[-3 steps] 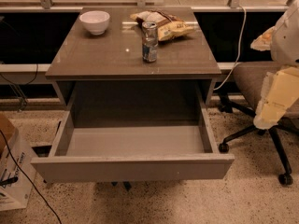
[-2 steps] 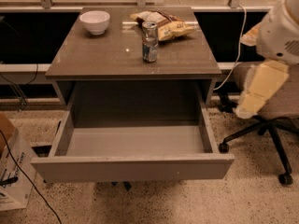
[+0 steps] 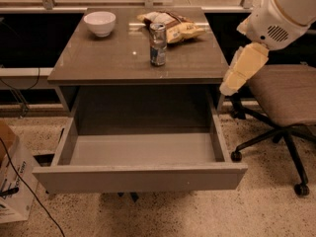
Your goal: Place redbull can into top drawer
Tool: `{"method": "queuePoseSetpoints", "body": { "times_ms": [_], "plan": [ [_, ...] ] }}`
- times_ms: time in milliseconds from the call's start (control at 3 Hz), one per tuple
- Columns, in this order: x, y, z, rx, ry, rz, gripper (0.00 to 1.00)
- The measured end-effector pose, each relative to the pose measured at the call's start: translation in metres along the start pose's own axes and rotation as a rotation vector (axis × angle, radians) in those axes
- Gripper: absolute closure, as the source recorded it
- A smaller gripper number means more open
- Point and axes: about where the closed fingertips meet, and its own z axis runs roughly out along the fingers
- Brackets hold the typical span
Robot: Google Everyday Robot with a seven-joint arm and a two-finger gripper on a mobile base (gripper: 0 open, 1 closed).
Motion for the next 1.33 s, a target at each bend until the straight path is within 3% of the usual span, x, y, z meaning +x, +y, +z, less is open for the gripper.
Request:
{"method": "queuePoseSetpoints", "body": {
  "times_ms": [667,1000,1333],
  "plan": [
    [-0.041,-0.051,0.041,-0.042,-0.112,0.0,0.0],
    [-0.058,-0.079,0.077,-0.075,-0.14,-0.002,0.0],
    [-0.058,-0.079,0.077,-0.075,-0.14,-0.002,0.0]
  ]
}}
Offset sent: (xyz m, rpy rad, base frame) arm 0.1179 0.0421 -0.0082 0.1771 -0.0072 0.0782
